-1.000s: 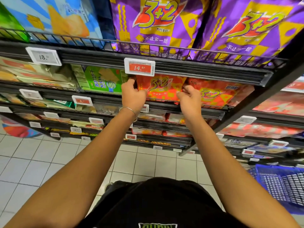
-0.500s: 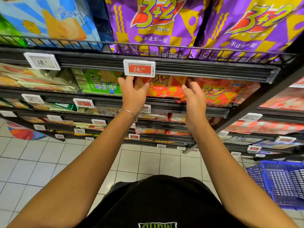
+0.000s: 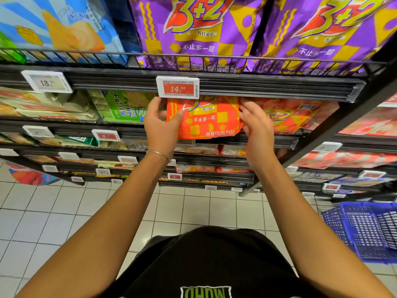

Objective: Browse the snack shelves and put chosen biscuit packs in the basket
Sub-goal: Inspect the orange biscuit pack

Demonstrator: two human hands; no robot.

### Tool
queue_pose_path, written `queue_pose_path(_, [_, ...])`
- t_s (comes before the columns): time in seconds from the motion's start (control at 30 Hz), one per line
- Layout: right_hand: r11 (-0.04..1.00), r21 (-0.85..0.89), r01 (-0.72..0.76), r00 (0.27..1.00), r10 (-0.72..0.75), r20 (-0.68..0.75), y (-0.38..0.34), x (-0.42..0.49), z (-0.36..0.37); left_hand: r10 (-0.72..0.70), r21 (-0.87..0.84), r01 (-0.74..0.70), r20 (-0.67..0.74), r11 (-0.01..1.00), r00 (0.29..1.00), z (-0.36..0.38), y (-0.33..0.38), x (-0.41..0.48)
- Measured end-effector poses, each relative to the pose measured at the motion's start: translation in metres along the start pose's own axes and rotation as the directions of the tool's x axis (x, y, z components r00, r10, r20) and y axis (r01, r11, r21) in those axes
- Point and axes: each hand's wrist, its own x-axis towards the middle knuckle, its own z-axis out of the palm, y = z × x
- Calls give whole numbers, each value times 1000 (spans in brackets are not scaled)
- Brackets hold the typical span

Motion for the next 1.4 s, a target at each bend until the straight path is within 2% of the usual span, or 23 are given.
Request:
queue_pose_path(0.17, [1000,-7,-30,998,30,-50,19,-9,-4,6,-33,-5,51,999,999,-14,-4,-9])
queue_pose_path(0.27, [993,-10,-122,988,120,-96,28,-12,-6,2,-44,3,96,999,995,-23,-9,-14])
queue_pose_path(0.33, [977,1,-213,976,213,-40,30,-13,-8,1,-43,4,103,999,995,-28,-11,-19])
queue_pose_path(0.43, [962,-91,-258,957,267,111,36,-13,-10,-14,-13,15,114,1000,993,-37,-15,-25])
queue_pose_path(0.57, [953,-108,-282,946,295,134,43,-21,-9,-57,-75,71,168,995,984,-52,-19,-34])
queue_pose_path(0.7, [958,-100,-270,946,284,156,47,-29,-10,-199,-200,243,214,949,956,-59,-24,-47])
queue_pose_path(0.8, [952,-19,-307,936,305,173,49,-34,-10,-339,-296,384,191,875,921,-61,-27,-58])
queue_pose_path(0.9, [934,-8,-357,922,353,160,50,-40,-8,-409,-329,465,226,822,884,-69,-29,-64])
queue_pose_path(1.03, [913,15,-408,902,400,161,54,-52,-6,-392,-344,498,333,796,857,-85,-31,-69])
queue_pose_path(1.2, [911,15,-411,900,403,167,53,-71,10,-371,-284,467,332,838,867,-111,-30,-76])
queue_pose_path(1.4, [904,45,-425,900,416,133,52,-101,42,-300,-292,411,357,864,885,-149,-27,-73])
